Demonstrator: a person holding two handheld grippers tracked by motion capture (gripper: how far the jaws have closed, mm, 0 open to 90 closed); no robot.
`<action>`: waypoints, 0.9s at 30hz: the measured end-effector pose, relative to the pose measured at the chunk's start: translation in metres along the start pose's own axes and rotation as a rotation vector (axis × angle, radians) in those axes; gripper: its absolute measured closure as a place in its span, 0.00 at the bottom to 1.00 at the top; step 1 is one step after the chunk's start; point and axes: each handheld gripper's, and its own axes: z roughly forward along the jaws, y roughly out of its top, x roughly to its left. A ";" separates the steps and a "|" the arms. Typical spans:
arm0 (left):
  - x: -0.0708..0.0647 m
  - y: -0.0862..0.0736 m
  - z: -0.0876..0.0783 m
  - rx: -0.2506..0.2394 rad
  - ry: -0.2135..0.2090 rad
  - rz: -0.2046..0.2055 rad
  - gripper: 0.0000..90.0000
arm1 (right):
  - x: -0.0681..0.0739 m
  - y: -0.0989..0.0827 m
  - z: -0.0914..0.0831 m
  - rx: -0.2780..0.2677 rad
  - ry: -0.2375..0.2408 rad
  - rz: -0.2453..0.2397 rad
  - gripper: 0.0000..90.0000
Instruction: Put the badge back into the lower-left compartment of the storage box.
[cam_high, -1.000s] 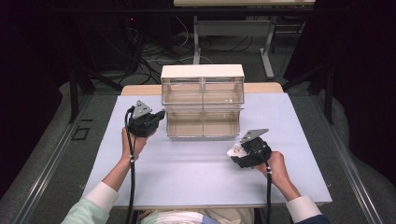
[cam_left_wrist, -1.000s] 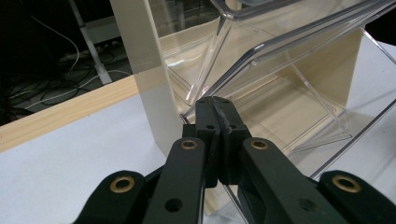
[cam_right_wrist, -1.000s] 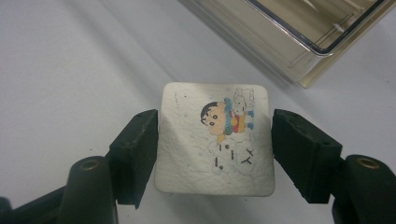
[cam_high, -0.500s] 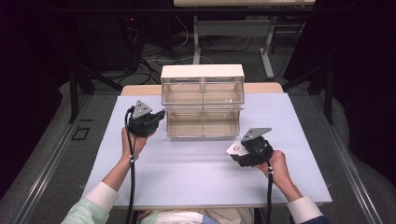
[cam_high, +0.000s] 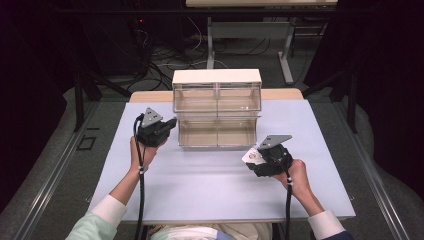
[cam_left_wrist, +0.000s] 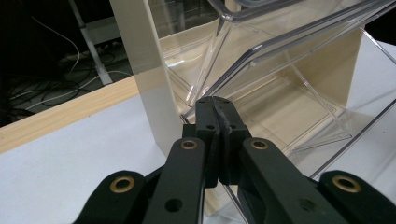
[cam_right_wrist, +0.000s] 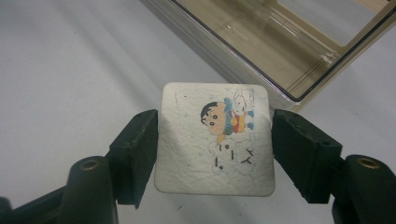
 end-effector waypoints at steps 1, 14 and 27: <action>0.000 0.000 0.000 0.000 0.000 0.001 1.00 | 0.000 0.001 0.000 0.001 0.001 -0.001 0.37; 0.000 0.000 0.000 -0.004 0.003 0.001 1.00 | 0.003 0.012 -0.001 -0.023 -0.009 -0.019 0.37; 0.000 0.000 0.000 -0.004 0.003 0.000 1.00 | 0.002 0.020 0.003 -0.047 -0.018 -0.019 0.37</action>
